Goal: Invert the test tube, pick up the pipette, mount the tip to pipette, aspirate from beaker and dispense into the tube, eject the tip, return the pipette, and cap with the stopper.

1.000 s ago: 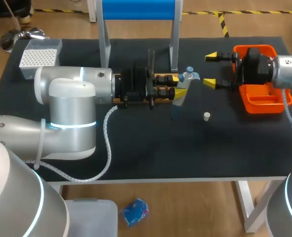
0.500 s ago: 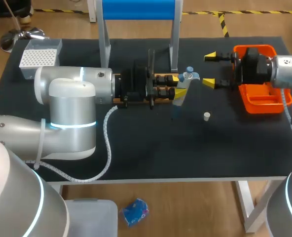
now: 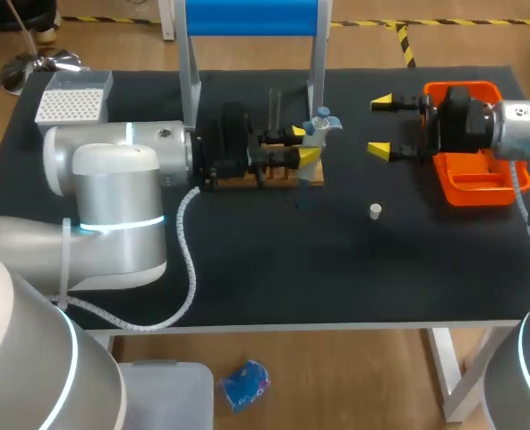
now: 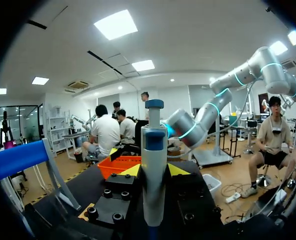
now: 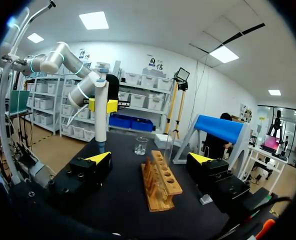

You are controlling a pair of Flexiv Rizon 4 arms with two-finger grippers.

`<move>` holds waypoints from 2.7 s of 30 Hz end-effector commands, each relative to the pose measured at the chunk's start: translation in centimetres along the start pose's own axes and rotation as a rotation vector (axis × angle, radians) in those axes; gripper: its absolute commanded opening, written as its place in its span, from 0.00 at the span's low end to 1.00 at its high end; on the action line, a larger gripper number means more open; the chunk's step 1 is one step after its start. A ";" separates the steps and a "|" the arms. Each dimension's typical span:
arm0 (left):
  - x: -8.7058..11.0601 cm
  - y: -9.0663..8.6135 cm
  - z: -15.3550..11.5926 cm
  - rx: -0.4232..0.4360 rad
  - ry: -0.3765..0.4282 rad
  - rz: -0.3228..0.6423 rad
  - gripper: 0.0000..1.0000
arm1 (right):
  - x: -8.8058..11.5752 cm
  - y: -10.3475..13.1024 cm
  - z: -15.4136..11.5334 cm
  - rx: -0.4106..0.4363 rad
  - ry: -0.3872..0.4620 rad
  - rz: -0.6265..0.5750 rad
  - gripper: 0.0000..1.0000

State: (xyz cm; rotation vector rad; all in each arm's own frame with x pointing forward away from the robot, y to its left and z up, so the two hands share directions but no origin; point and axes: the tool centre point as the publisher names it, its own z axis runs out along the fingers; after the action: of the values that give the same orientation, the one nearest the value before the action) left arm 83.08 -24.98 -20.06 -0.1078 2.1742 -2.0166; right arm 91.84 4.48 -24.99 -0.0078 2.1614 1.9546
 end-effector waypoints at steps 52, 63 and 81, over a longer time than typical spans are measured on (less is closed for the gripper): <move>-16.8 -3.5 -13.9 -0.159 -0.232 -0.083 0.00 | 0.0 0.1 0.0 0.002 -0.001 0.000 1.00; -22.0 -3.9 -12.6 -0.166 -0.365 -0.135 0.00 | 0.0 0.1 0.0 0.002 -0.001 0.000 1.00; -23.2 -3.3 -11.8 -0.172 -0.430 -0.180 0.00 | -0.2 0.2 0.1 0.012 -0.012 0.005 1.00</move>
State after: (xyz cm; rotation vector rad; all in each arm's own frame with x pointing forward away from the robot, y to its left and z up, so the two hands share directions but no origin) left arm 103.64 -9.65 -14.18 -0.7114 2.1067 -1.6825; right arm 91.87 4.42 -24.99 -0.0041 2.1613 1.9529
